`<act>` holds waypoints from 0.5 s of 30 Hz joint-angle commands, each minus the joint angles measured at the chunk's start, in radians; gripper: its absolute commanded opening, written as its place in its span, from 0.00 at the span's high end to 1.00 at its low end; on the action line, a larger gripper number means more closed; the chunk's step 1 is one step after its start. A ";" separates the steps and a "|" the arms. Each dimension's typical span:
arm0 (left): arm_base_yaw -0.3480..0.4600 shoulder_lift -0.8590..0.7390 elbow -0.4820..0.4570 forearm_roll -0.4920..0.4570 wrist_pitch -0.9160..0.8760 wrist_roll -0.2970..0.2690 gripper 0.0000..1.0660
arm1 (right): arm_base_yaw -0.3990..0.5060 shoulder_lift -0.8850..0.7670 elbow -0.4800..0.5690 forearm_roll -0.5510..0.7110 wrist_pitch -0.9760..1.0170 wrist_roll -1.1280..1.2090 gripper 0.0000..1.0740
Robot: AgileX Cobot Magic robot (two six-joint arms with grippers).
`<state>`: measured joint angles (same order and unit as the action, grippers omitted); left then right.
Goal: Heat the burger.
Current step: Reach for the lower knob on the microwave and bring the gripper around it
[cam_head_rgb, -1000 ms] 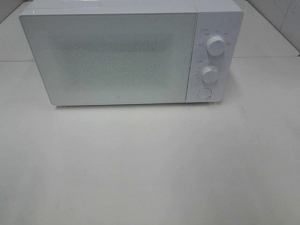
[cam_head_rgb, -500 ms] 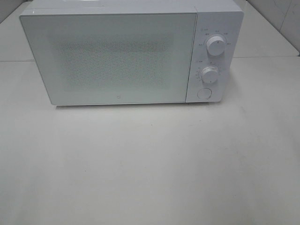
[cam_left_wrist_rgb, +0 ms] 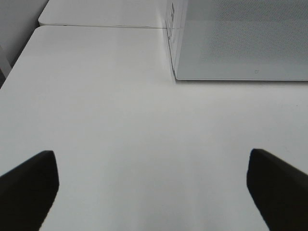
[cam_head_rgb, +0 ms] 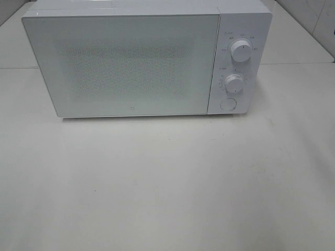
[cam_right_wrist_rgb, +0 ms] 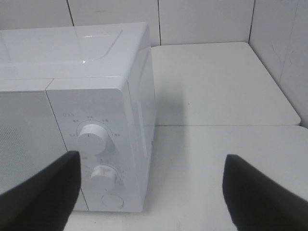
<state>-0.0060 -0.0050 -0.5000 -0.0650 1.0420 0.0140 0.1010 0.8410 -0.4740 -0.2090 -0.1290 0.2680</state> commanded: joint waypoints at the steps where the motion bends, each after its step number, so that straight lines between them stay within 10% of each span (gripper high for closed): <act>1: 0.000 -0.027 0.003 -0.007 -0.006 0.001 0.06 | -0.003 0.044 0.003 -0.009 -0.088 0.004 0.29; 15: 0.000 -0.027 0.003 -0.007 -0.006 0.001 0.06 | -0.003 0.397 0.003 0.117 -0.396 -0.222 0.29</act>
<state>-0.0060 -0.0050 -0.5000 -0.0650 1.0420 0.0140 0.1010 1.2150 -0.4740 -0.1340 -0.4680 0.0970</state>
